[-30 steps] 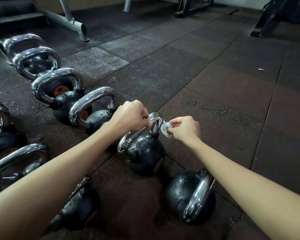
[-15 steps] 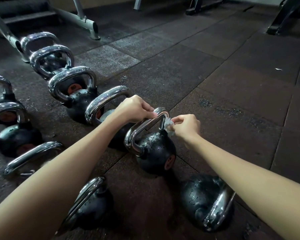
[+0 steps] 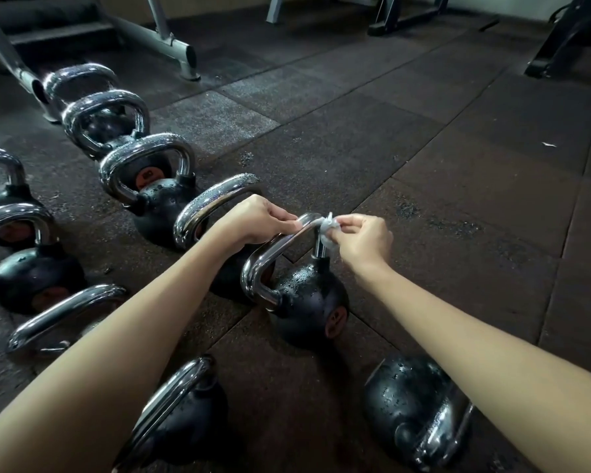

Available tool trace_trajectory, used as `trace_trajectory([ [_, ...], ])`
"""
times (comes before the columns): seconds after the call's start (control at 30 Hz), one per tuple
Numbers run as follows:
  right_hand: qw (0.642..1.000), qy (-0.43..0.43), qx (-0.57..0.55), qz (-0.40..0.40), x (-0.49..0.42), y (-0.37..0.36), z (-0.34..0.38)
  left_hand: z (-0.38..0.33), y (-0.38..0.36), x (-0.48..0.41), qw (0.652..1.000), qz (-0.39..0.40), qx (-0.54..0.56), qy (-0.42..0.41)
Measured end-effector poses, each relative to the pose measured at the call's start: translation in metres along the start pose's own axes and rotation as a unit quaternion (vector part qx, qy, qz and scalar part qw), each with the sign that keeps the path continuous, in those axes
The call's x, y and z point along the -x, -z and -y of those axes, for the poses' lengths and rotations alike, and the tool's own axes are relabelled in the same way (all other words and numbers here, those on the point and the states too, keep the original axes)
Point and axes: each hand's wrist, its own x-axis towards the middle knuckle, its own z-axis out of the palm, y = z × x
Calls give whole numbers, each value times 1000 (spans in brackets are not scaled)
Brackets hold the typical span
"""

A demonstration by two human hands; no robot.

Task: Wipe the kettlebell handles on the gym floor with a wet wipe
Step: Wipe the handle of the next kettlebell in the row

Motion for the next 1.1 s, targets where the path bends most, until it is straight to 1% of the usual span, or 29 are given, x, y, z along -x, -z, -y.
trace_trajectory([
  [0.07, 1000, 28, -13, -3, 2, -2, 9, 4, 2, -1, 1000, -5, 18, 3],
  [0.2, 995, 97, 3, 30, 26, -17, 11, 12, 6, -1, 999, -2, 43, 11],
  [0.3, 990, 135, 24, 17, 36, -18, 13, 13, 9, 0, 998, 8, 65, 22],
  [0.43, 991, 130, 11, -11, 30, -7, 15, 11, 4, 0, 997, -1, 67, 25],
  [0.63, 988, 148, 23, 27, 55, -12, 5, 0, 2, -1, 998, 11, 53, 28],
  [0.7, 989, 146, 18, 13, 51, -8, 7, -4, 1, -1, 998, 12, 50, 32],
  [0.83, 993, 113, 5, -20, 41, -1, 9, -13, -3, 0, 998, 10, 45, 40],
  [0.9, 992, 123, 5, -10, 55, -3, 9, -16, -3, 0, 998, 12, 42, 44],
  [1.03, 984, 172, -11, 39, 89, -7, 7, -21, -3, 1, 998, 12, 8, 53],
  [1.1, 986, 163, -15, 32, 85, -5, 11, -22, -4, 1, 999, 4, -11, 53],
])
